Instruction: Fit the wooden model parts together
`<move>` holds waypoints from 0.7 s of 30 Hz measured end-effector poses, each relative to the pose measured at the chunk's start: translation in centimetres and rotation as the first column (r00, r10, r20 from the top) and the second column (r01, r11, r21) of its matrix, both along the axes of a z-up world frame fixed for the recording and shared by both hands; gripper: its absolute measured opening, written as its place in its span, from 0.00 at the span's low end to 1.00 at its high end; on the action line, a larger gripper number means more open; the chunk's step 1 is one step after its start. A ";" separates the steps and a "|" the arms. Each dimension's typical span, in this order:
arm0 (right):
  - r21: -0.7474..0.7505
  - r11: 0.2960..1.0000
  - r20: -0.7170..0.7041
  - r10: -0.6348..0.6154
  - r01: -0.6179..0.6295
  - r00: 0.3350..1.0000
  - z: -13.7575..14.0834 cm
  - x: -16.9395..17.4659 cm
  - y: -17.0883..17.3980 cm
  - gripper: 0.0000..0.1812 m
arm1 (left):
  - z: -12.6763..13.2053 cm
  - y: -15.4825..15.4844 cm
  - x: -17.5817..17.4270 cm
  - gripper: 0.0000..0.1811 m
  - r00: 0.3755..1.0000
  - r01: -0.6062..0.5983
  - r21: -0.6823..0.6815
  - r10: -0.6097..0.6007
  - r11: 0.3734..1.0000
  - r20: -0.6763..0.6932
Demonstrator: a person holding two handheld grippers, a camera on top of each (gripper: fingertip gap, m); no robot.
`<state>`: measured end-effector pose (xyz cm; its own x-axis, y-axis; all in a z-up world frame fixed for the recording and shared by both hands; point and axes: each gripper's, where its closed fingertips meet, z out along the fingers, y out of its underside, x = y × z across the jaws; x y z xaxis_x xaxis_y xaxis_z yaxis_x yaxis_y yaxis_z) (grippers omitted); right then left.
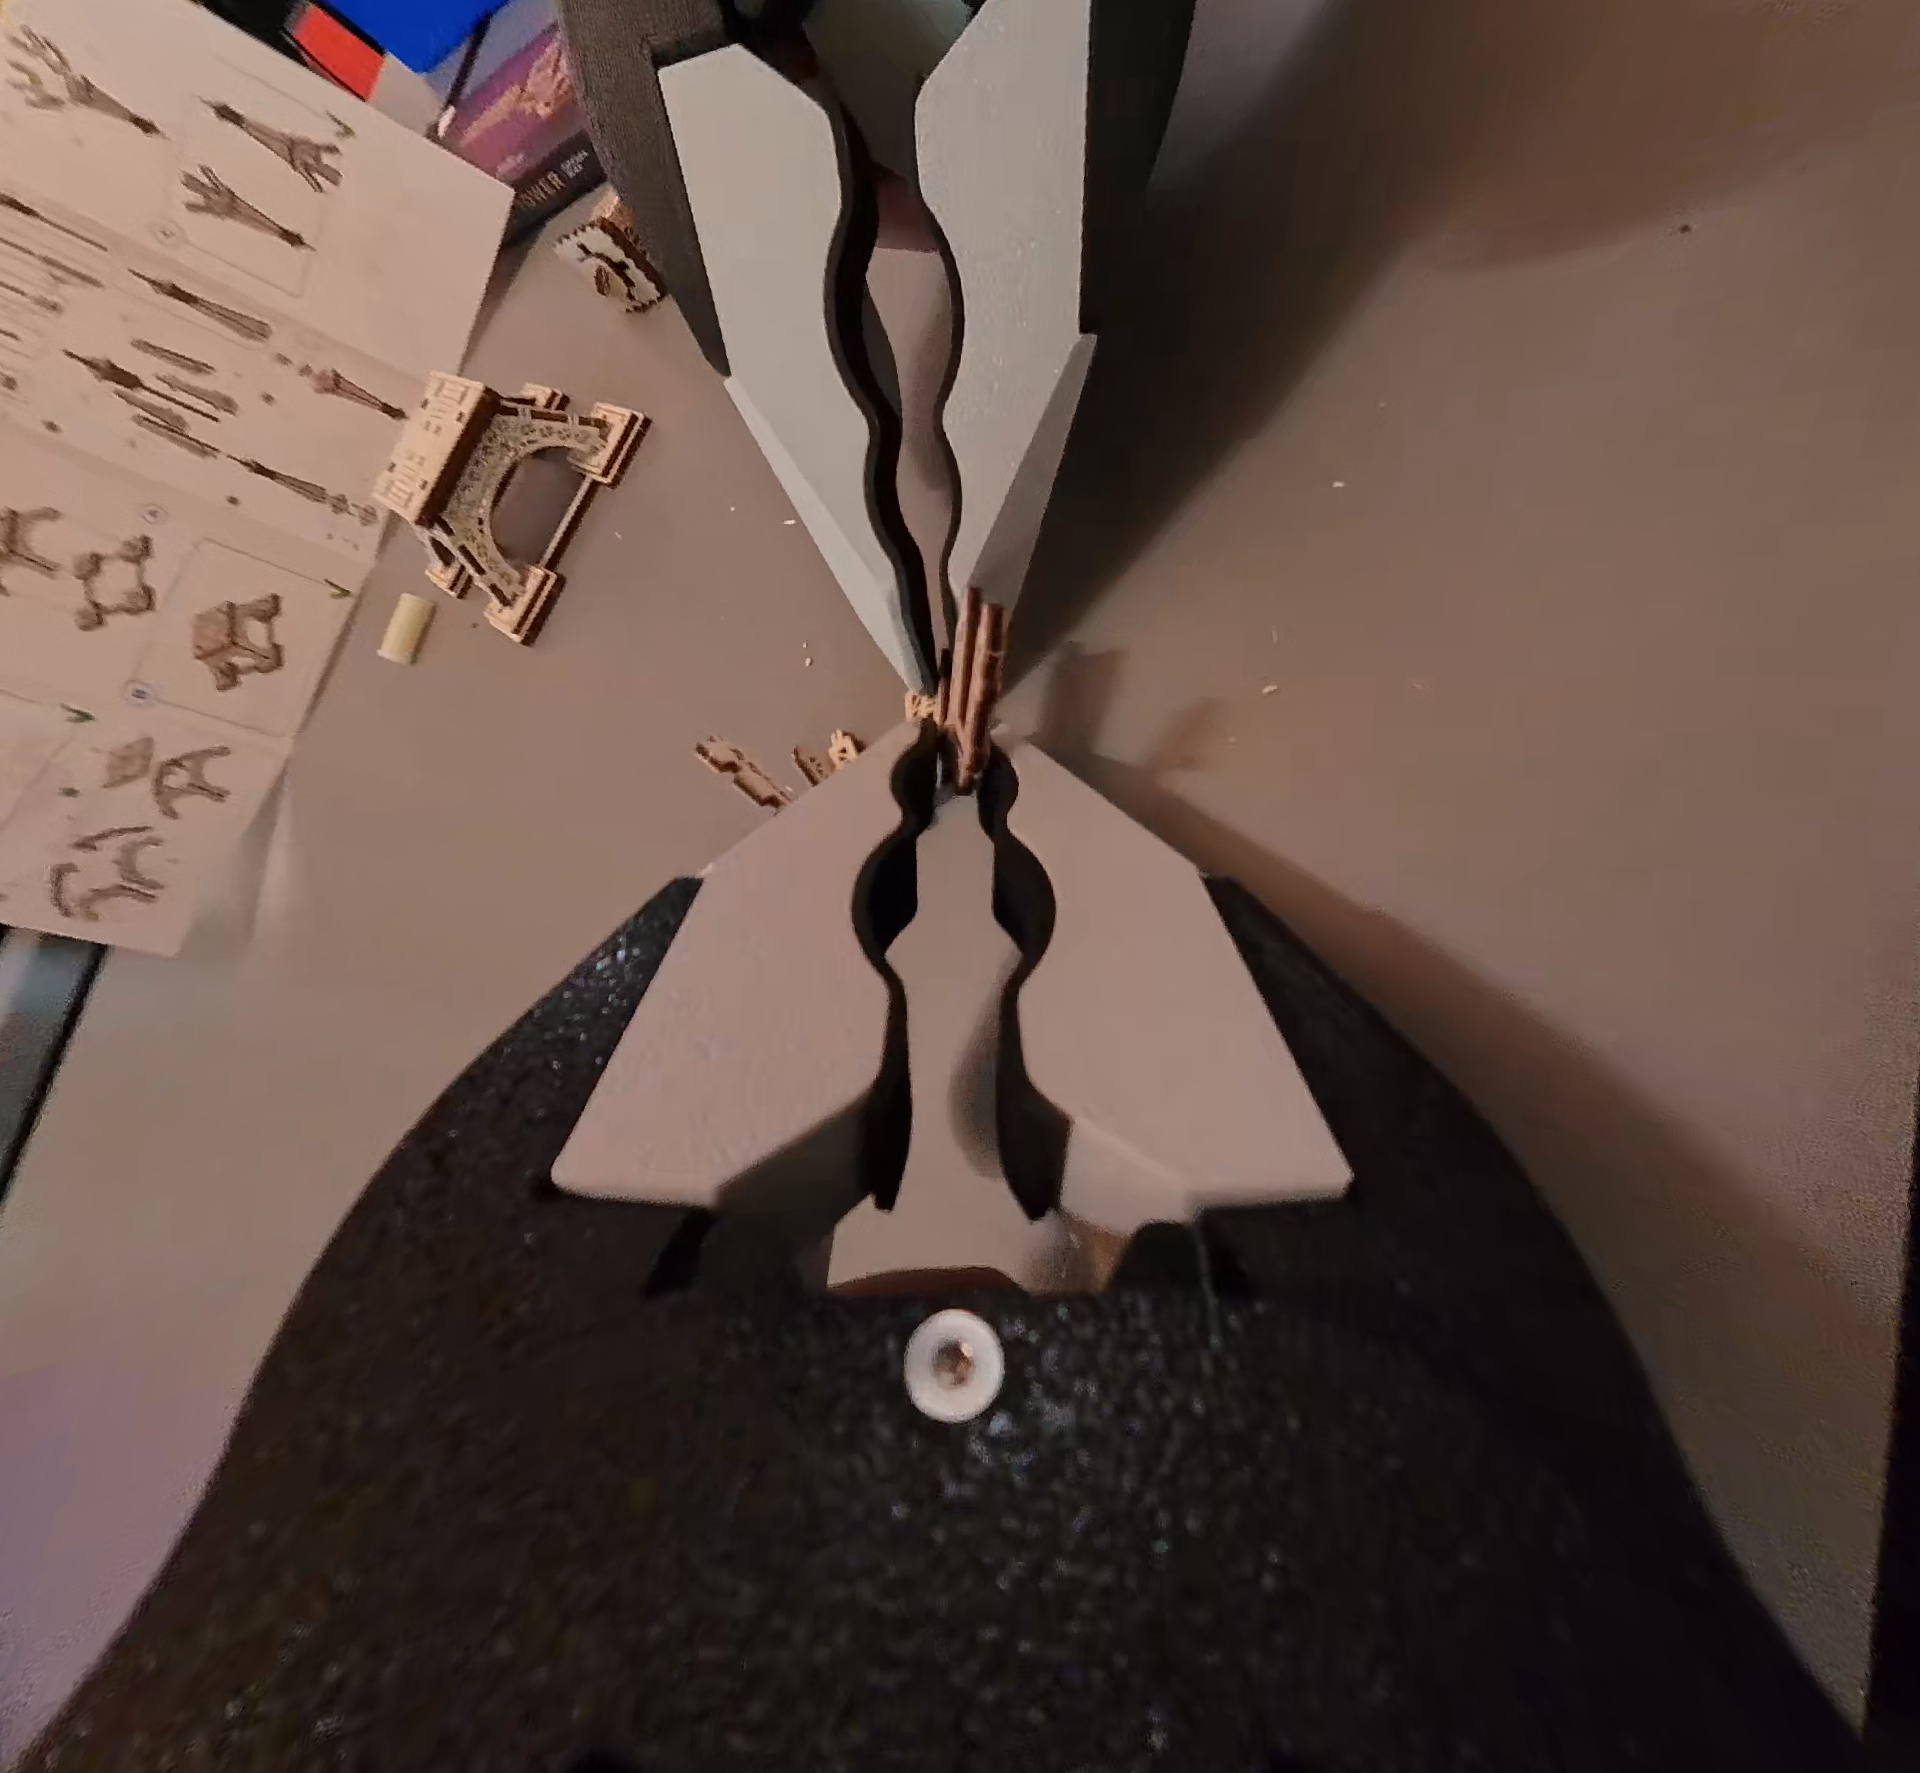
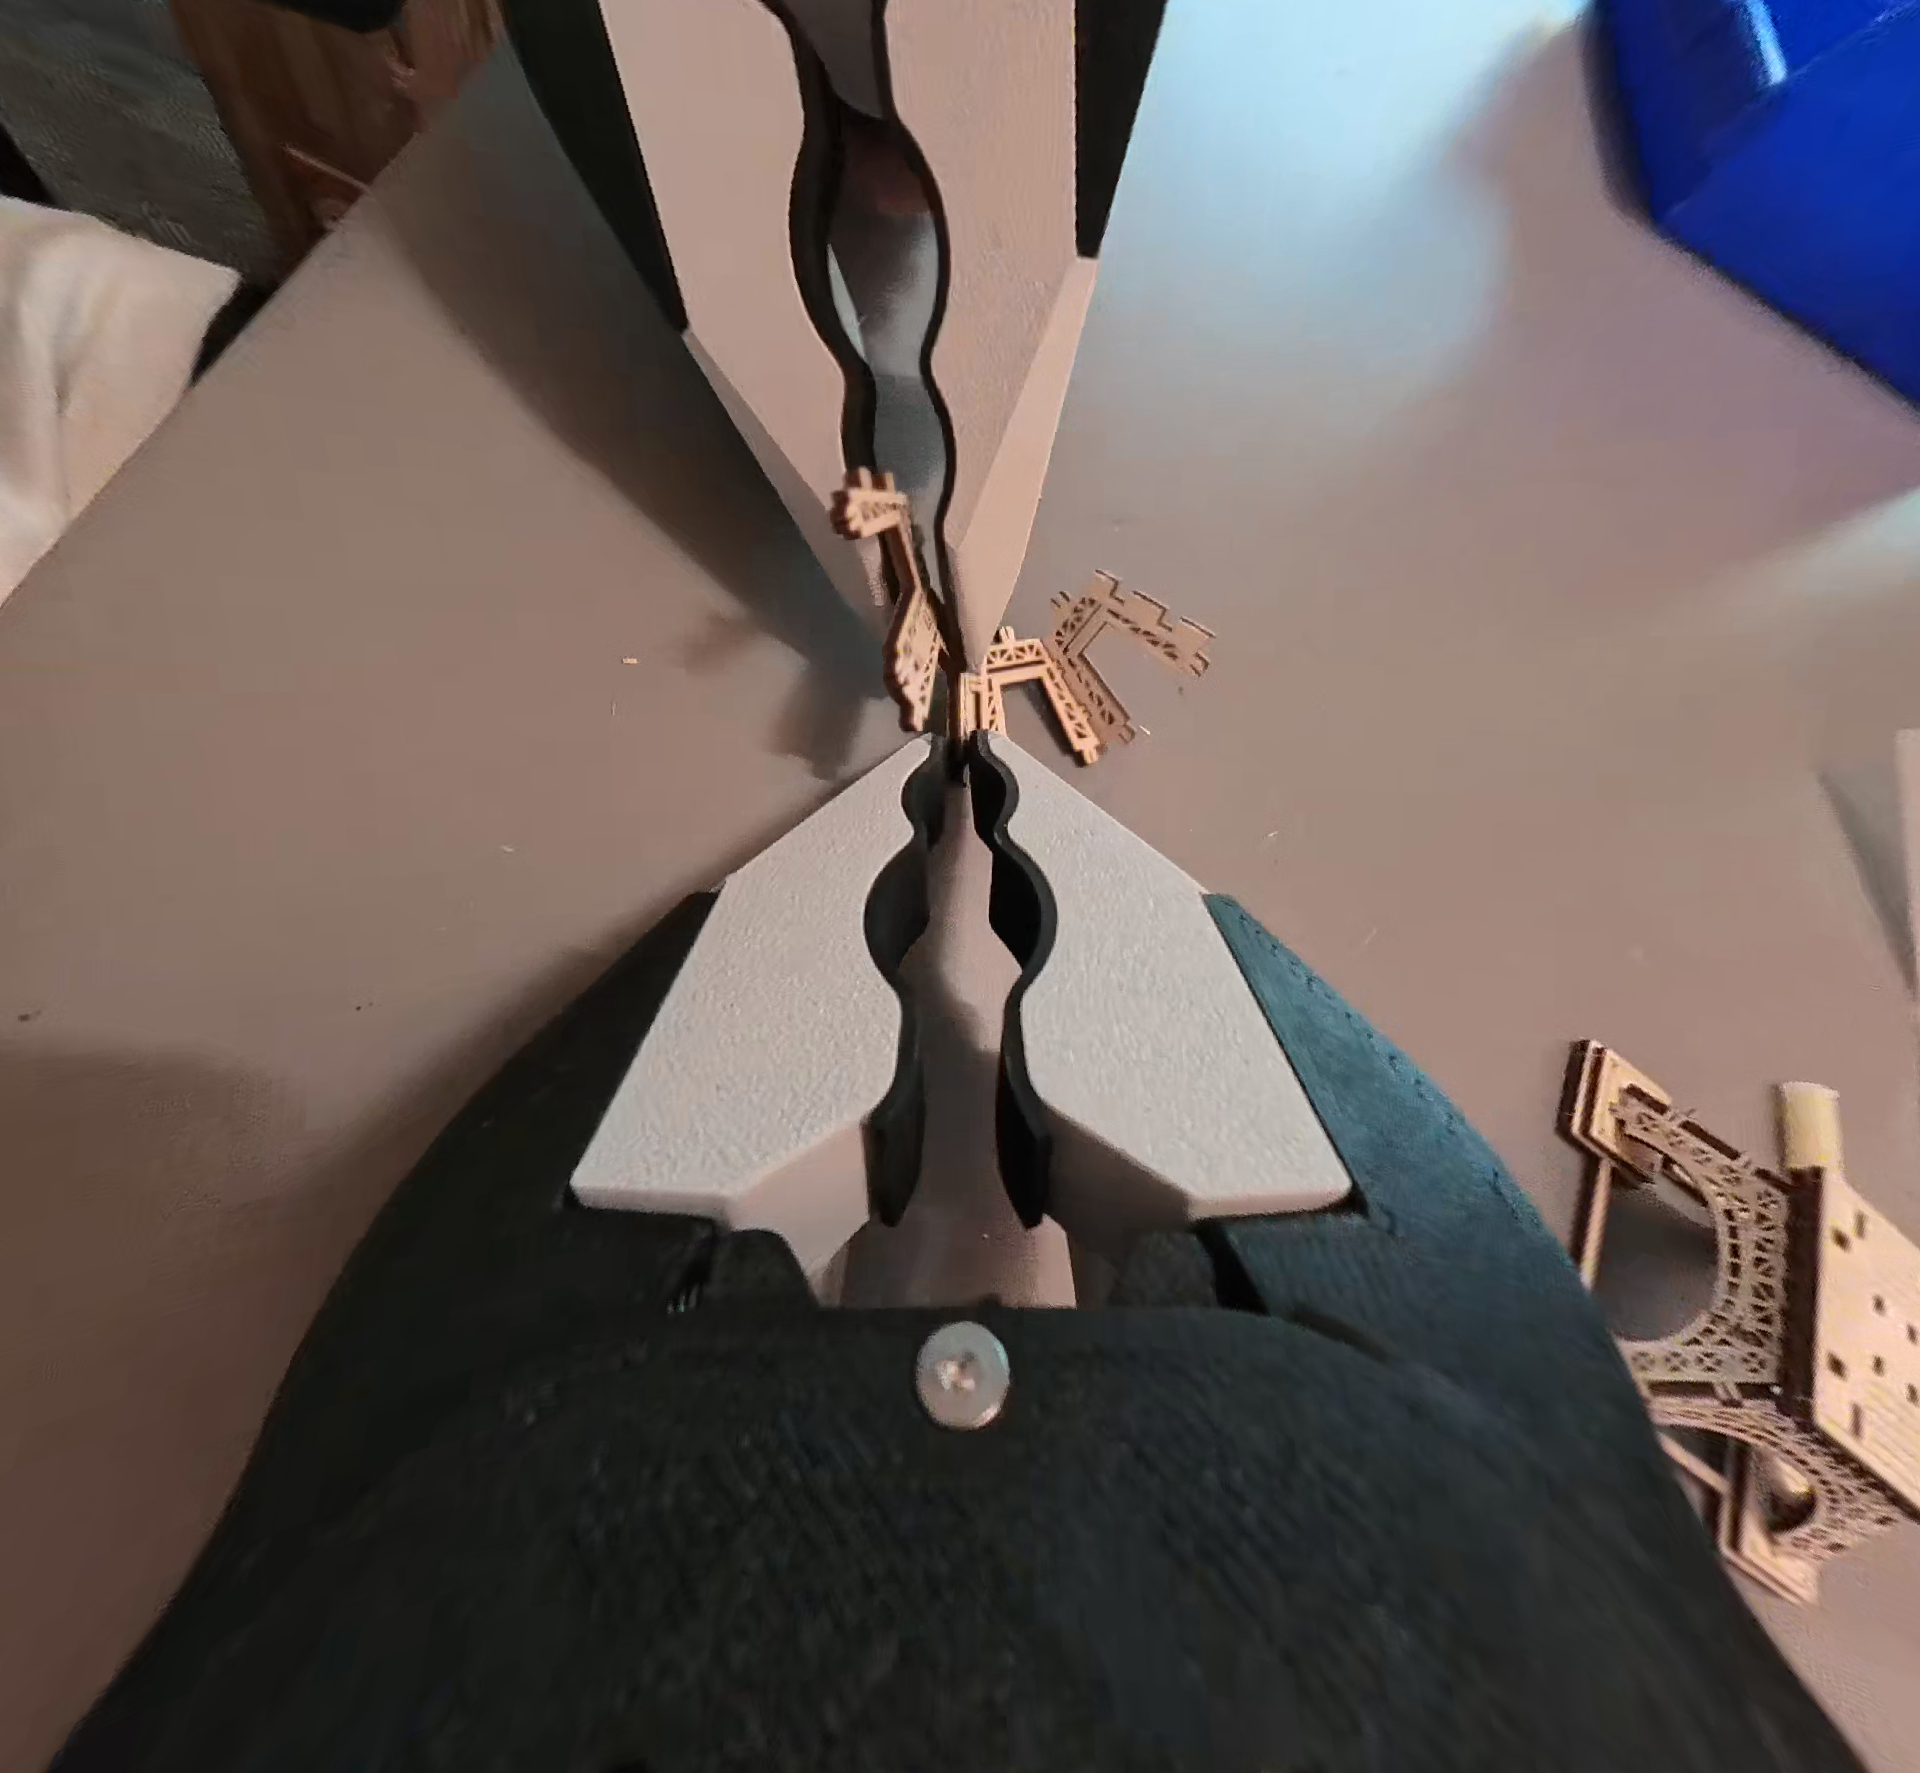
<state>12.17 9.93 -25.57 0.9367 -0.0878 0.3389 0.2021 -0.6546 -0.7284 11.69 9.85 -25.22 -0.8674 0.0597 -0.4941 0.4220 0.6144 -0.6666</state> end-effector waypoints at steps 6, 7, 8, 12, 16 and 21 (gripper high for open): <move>0.004 1.000 -0.131 -0.006 0.006 0.991 -0.2 0.1 0.0 0.01 | -0.3 0.1 0.1 0.02 0.978 -0.053 0.025 0.057 0.998 -0.199; 0.004 1.000 -0.139 -0.006 0.007 0.990 -0.2 0.1 0.0 0.01 | -0.3 0.2 0.1 0.02 0.971 -0.061 0.028 0.066 0.998 -0.231; 0.005 1.000 -0.147 -0.007 0.008 0.989 -0.2 0.1 0.0 0.01 | -0.3 0.2 0.1 0.02 0.960 -0.070 0.029 0.075 0.997 -0.269; 0.018 1.000 -0.124 -0.010 0.013 0.992 0.1 0.3 -0.1 0.01 | 0.0 0.1 0.4 0.02 0.927 -0.103 0.015 0.101 0.995 -0.362; 0.013 0.998 -0.122 -0.065 0.067 0.990 0.0 1.3 -0.7 0.16 | -0.3 0.2 0.2 0.03 0.926 -0.078 0.031 0.084 0.996 -0.367; 0.007 1.000 -0.220 -0.024 0.026 0.975 -0.3 0.6 -0.3 0.12 | -0.4 0.2 0.1 0.04 0.913 -0.075 0.035 0.083 0.997 -0.399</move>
